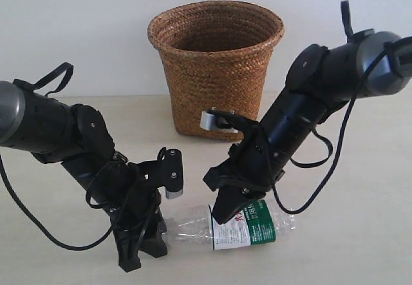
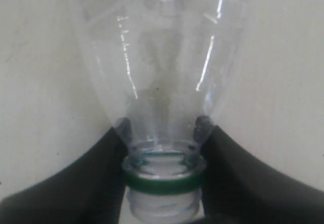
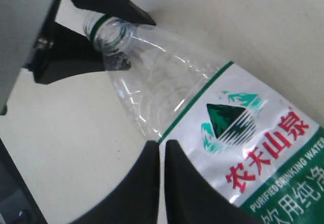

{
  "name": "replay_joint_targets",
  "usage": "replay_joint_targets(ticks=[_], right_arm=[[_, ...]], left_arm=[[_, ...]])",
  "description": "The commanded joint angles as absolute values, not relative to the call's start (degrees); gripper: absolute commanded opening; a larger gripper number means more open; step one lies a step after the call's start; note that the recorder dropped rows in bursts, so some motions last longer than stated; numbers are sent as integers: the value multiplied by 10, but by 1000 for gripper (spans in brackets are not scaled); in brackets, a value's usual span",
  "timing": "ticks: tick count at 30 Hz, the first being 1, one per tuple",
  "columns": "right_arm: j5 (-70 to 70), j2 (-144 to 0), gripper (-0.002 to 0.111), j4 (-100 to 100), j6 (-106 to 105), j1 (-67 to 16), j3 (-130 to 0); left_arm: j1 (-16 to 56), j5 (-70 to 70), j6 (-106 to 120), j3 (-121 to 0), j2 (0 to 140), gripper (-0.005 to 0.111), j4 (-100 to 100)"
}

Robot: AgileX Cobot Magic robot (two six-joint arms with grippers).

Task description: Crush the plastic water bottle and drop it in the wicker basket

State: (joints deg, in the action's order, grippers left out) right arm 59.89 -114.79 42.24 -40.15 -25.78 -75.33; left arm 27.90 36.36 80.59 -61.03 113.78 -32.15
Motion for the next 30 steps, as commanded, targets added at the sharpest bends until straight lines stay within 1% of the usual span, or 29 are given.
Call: replay_joint_targets(ticks=[1, 8, 17, 24, 30], right_arm=[[577, -1184, 0, 431, -413, -259, -749], [551, -1254, 0, 419, -417, -259, -751], [551, -1282, 0, 382, -366, -259, -795], [583, -1351, 0, 342, -312, -259, -867], [602, -1372, 0, 299, -272, -257, -880]], left_arm=[[280, 358, 797, -607, 1146, 4, -311], [280, 358, 795, -607, 1146, 4, -311], [280, 360, 795, -607, 1146, 4, -360], [280, 364, 795, -607, 1146, 4, -363], [280, 365, 792, -607, 1146, 4, -367]])
